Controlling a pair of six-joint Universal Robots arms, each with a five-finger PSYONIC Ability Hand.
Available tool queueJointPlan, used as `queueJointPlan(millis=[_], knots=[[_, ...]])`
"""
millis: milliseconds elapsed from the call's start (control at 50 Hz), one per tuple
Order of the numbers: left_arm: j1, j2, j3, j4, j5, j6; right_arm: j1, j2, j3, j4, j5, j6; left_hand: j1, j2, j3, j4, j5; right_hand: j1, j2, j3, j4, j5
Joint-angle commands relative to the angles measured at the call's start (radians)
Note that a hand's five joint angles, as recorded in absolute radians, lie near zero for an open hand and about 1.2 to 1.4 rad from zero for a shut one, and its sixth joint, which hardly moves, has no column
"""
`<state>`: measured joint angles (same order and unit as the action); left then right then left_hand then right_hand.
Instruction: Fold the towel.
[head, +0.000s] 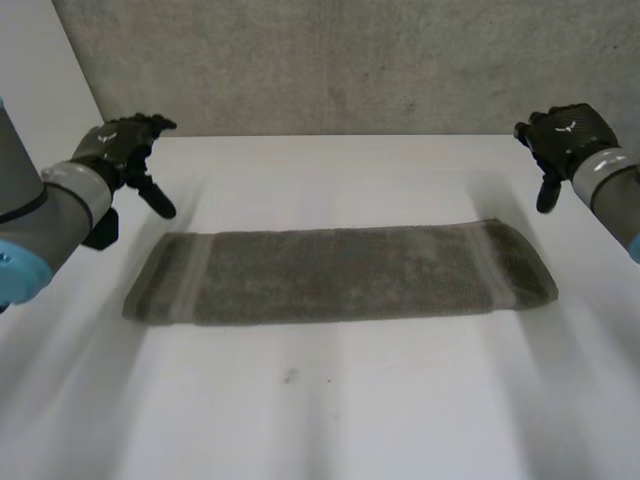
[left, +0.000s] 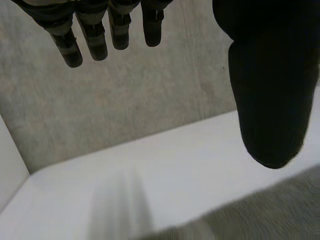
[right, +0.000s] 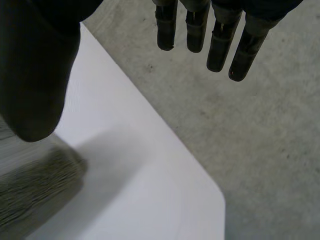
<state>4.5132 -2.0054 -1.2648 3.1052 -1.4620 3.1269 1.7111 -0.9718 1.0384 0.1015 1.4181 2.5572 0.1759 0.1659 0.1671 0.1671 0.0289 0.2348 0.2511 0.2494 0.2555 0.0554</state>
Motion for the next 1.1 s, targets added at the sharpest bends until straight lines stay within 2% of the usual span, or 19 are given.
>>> queueJointPlan(millis=[20, 80, 120, 160, 220, 260, 380, 520, 580, 600, 620, 640, 660, 740, 840, 860, 980, 1100], knots=[[0.003, 0.057, -0.183, 0.010, -0.001, -0.002, -0.034, -0.105, 0.227, 0.014, -0.011, 0.028, -0.001, 0.009, 0.007, 0.007, -0.029, -0.030, -0.046, -0.045, -0.051, -0.025], [-0.003, 0.063, -0.243, 0.035, -0.003, -0.005, -0.039, -0.116, 0.314, 0.001, -0.021, 0.023, -0.001, 0.009, 0.007, 0.007, -0.029, 0.146, 0.130, 0.131, 0.125, 0.151], [-0.008, 0.063, -0.269, 0.058, -0.003, -0.005, -0.045, -0.110, 0.350, -0.009, -0.039, 0.023, -0.001, 0.009, 0.007, 0.007, -0.029, 0.161, 0.145, 0.147, 0.141, 0.166], [-0.014, 0.065, -0.310, 0.110, -0.005, -0.007, -0.068, -0.094, 0.416, -0.046, -0.092, 0.020, -0.001, 0.009, 0.007, 0.007, -0.029, 0.161, 0.145, 0.147, 0.141, 0.166], [-0.016, 0.065, -0.340, 0.151, -0.006, -0.007, -0.077, -0.077, 0.445, -0.077, -0.113, 0.018, -0.001, 0.009, 0.007, 0.007, -0.029, 0.161, 0.145, 0.147, 0.141, 0.166], [-0.016, 0.065, -0.349, 0.165, -0.006, -0.007, -0.084, -0.050, 0.485, -0.152, -0.136, 0.017, -0.001, 0.009, 0.007, 0.007, -0.029, 0.170, 0.154, 0.156, 0.149, 0.175], [-0.017, 0.066, -0.364, 0.181, -0.008, -0.007, -0.099, -0.007, 0.506, -0.250, -0.143, 0.015, -0.001, 0.009, 0.007, 0.007, -0.029, 0.317, 0.300, 0.302, 0.296, 0.321], [-0.016, 0.066, -0.381, 0.184, -0.008, -0.007, -0.110, 0.041, 0.486, -0.269, -0.145, 0.015, -0.001, 0.009, 0.007, 0.007, -0.029, 0.375, 0.359, 0.361, 0.355, 0.380], [-0.016, 0.066, -0.384, 0.184, -0.008, -0.007, -0.114, 0.054, 0.474, -0.270, -0.145, 0.014, -0.001, 0.009, 0.007, 0.007, -0.029, 0.528, 0.511, 0.513, 0.507, 0.533], [-0.016, 0.066, -0.384, 0.184, -0.008, -0.007, -0.120, 0.064, 0.465, -0.273, -0.143, 0.012, -0.001, 0.009, 0.007, 0.007, -0.029, 0.761, 0.745, 0.746, 0.740, 0.766], [-0.016, 0.066, -0.387, 0.184, -0.008, -0.007, -0.120, 0.064, 0.465, -0.273, -0.143, 0.012, -0.001, 0.009, 0.007, 0.007, -0.029, 0.763, 0.747, 0.749, 0.742, 0.768], [-0.016, 0.066, -0.387, 0.184, -0.008, -0.007, -0.125, 0.068, 0.459, -0.281, -0.142, 0.012, -0.001, 0.009, 0.007, 0.007, -0.029, 1.025, 1.008, 1.010, 1.004, 1.030], [-0.016, 0.066, -0.387, 0.184, -0.008, -0.007, -0.131, 0.068, 0.451, -0.296, -0.127, 0.009, -0.001, 0.009, 0.007, 0.007, -0.029, 1.160, 1.144, 1.146, 1.139, 1.165], [-0.017, 0.068, -0.395, 0.185, -0.008, -0.007, -0.154, 0.065, 0.445, -0.307, -0.119, -0.003, -0.001, 0.009, 0.007, 0.007, -0.029, 1.161, 1.145, 1.147, 1.141, 1.166], [-0.017, 0.080, -0.397, 0.185, -0.008, -0.007, -0.242, 0.033, 0.439, -0.283, -0.051, -0.078, -0.001, 0.009, 0.007, 0.007, -0.029, 1.161, 1.145, 1.147, 1.141, 1.166], [-0.016, 0.082, -0.397, 0.185, -0.008, -0.007, -0.289, 0.018, 0.437, -0.245, -0.027, -0.130, -0.001, 0.009, 0.007, 0.007, -0.029, 1.161, 1.145, 1.147, 1.141, 1.166], [-0.014, 0.085, -0.395, 0.185, -0.008, -0.007, -0.413, -0.007, 0.398, -0.131, -0.024, -0.290, -0.001, 0.009, 0.007, 0.007, -0.029, 1.161, 1.145, 1.147, 1.141, 1.166], [-0.011, 0.086, -0.395, 0.185, -0.008, -0.007, -0.400, -0.031, 0.327, -0.115, -0.033, -0.273, -0.001, 0.009, 0.007, 0.007, -0.029, 1.161, 1.145, 1.147, 1.141, 1.166]])
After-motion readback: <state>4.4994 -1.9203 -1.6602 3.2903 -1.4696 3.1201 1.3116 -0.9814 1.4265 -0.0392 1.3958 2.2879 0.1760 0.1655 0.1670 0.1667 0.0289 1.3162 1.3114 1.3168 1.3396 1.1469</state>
